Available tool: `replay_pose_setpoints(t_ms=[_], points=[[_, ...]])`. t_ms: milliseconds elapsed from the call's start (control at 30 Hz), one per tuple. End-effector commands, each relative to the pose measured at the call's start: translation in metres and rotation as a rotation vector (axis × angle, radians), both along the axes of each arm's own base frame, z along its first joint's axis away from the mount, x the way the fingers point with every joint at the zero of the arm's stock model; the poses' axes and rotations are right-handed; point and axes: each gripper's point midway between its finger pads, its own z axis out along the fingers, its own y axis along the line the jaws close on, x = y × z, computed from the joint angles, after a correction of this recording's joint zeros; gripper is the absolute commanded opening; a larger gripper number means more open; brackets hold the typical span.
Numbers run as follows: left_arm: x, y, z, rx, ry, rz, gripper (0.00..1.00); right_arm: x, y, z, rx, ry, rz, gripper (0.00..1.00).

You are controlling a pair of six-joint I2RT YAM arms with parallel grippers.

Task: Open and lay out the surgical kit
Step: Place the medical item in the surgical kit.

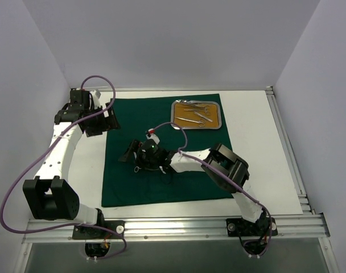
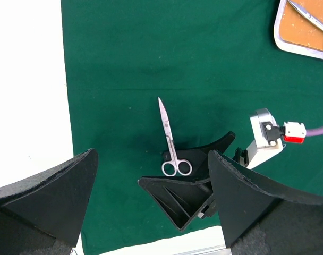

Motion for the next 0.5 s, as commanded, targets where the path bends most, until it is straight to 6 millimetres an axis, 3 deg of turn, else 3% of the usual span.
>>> replay_pose_setpoints(t_ms=[0, 200, 333, 467], points=[[0.005, -0.001, 0.023, -0.009, -0.068, -0.023, 0.94, 0.004, -0.016, -0.001, -0.117, -0.012, 0.019, 1.0], [0.005, -0.003, 0.025, -0.018, -0.074, -0.031, 0.94, -0.001, 0.006, 0.01, -0.158, -0.068, 0.17, 1.0], [0.004, -0.004, 0.025, -0.023, -0.075, -0.037, 0.94, -0.007, 0.011, -0.002, -0.097, -0.007, 0.21, 1.0], [0.004, -0.005, 0.025, -0.027, -0.07, -0.04, 0.94, -0.01, 0.02, -0.001, -0.061, 0.009, 0.241, 1.0]])
